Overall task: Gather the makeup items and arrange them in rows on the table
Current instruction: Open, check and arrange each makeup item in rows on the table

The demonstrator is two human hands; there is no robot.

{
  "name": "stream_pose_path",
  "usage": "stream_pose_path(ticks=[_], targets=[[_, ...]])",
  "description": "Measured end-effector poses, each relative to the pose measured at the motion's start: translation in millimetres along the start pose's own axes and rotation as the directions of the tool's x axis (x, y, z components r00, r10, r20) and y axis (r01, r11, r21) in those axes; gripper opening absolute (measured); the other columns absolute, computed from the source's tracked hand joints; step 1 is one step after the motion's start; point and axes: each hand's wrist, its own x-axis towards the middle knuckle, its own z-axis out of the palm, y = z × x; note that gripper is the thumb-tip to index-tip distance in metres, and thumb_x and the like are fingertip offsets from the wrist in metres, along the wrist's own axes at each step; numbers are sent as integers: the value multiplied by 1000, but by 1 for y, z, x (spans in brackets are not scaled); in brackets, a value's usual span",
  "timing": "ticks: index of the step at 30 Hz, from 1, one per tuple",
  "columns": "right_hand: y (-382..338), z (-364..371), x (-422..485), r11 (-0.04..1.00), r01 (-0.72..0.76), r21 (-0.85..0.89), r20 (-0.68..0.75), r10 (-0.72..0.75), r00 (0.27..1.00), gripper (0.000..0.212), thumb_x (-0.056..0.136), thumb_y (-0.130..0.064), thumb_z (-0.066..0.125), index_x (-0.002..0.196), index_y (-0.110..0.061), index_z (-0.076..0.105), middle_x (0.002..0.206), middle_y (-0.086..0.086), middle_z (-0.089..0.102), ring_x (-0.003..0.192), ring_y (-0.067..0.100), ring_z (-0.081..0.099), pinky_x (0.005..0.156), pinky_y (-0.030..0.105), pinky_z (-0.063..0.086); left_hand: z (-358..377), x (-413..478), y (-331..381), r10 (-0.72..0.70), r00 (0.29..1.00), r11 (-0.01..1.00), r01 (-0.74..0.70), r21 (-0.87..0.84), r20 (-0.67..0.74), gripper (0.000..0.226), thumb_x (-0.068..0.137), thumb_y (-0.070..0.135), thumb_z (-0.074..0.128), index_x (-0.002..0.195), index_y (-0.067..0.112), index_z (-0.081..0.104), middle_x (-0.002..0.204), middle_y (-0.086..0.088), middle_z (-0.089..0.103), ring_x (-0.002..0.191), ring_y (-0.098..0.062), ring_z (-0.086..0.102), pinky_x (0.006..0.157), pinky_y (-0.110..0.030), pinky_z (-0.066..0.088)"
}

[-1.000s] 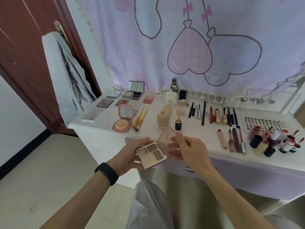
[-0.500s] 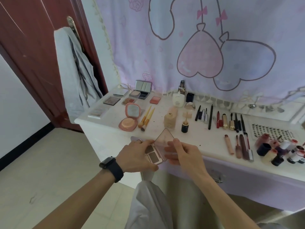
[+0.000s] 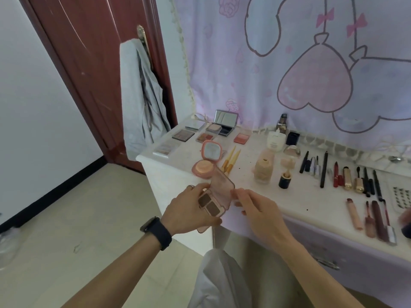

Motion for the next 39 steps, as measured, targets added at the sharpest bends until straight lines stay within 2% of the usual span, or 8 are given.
stream_pose_path(ticks=[2,5,10,15,22,26,31,39], targets=[[9,0,4,971,80,-225,-50,-94,994,29,100,-56,42,113,-46,66,106,-39,61,102,-9,56,94,23,47,-10,4,-5,-51,997,992,44,-122,-59,97,51,67,78,137,45,40,110,23,50,96,-1,58,76,-20,47],[21,1,10,843,147,-517,-70,-213,975,36,101,-40,52,132,-26,62,131,-17,59,121,0,44,104,13,30,-32,16,-16,-153,977,952,106,-289,-147,97,45,66,81,132,45,45,113,22,54,99,-3,61,88,-30,54],[35,6,23,618,173,-767,5,-263,965,46,96,-40,60,133,-12,63,141,2,60,132,21,53,110,32,40,-66,50,-36,-285,928,904,178,-388,-240,97,42,64,82,129,37,50,107,23,59,101,-4,61,85,-25,49],[48,5,32,541,201,-817,46,-287,957,56,95,-47,45,129,-9,67,136,9,65,126,25,60,109,40,45,-88,96,-64,-368,889,911,287,-296,-270,93,60,52,88,139,27,47,118,6,61,105,-17,59,81,-26,44],[61,12,29,393,224,-892,86,-339,937,69,95,-54,47,144,-5,55,150,13,52,140,30,49,119,47,28,-93,149,-70,-376,902,927,365,-91,-212,77,60,54,86,122,19,55,113,-1,62,97,-21,58,78,-33,49],[61,12,30,391,228,-892,91,-339,936,72,94,-56,43,145,-5,54,151,12,51,139,31,50,117,49,37,-80,165,-63,-344,920,939,343,-38,-188,58,62,54,85,104,23,60,106,0,66,102,-23,60,81,-33,51],[64,15,31,398,210,-893,66,-347,936,73,94,-58,44,145,-7,54,151,11,51,139,29,50,115,48,39,-67,177,-59,-381,920,918,388,85,-95,73,66,57,80,123,16,58,123,-10,60,115,-32,54,99,-43,47],[69,18,33,403,199,-893,30,-388,921,74,93,-59,45,144,-7,55,150,11,52,138,29,51,112,52,41,-67,184,-56,-403,914,905,405,134,-41,70,66,57,81,119,16,63,121,-11,62,114,-33,56,99,-42,48]])
